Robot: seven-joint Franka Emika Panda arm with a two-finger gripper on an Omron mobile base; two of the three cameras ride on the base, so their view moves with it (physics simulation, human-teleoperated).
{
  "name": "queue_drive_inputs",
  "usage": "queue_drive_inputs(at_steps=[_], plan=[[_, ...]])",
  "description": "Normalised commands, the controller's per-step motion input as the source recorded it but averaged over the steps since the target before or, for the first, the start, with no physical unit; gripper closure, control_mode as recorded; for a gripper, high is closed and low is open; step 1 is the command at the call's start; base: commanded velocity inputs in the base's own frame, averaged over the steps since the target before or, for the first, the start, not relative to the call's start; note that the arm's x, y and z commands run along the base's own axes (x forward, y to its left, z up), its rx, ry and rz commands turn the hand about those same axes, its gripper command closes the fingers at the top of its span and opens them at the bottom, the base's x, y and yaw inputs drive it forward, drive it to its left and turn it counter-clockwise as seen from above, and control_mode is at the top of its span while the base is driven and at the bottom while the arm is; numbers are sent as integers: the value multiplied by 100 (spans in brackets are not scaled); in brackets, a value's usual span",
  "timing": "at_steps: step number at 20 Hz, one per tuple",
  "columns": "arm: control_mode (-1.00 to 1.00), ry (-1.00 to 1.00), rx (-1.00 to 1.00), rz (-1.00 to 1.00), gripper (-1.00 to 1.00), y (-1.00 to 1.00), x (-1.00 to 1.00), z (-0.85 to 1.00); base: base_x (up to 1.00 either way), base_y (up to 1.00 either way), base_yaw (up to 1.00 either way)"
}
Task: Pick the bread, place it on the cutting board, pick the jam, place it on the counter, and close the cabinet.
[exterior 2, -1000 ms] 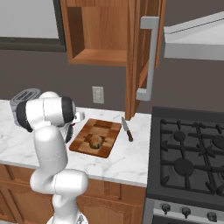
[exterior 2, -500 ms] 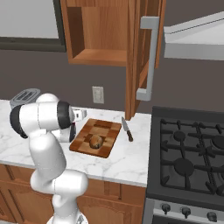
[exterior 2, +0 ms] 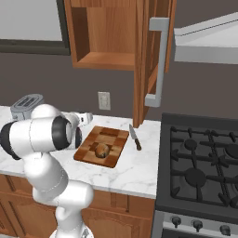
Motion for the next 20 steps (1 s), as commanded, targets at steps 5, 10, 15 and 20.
queue_drive_inputs(at_steps=[5,10,15,20], plan=[[-100,0,1,-2,-100,-10,-24,51,0,0,0],[-100,0,0,0,-100,-20,-38,44,0,0,0],[-100,0,0,0,-100,-22,-34,42,0,0,0],[-100,1,2,-1,-100,-19,-30,54,0,0,0]])
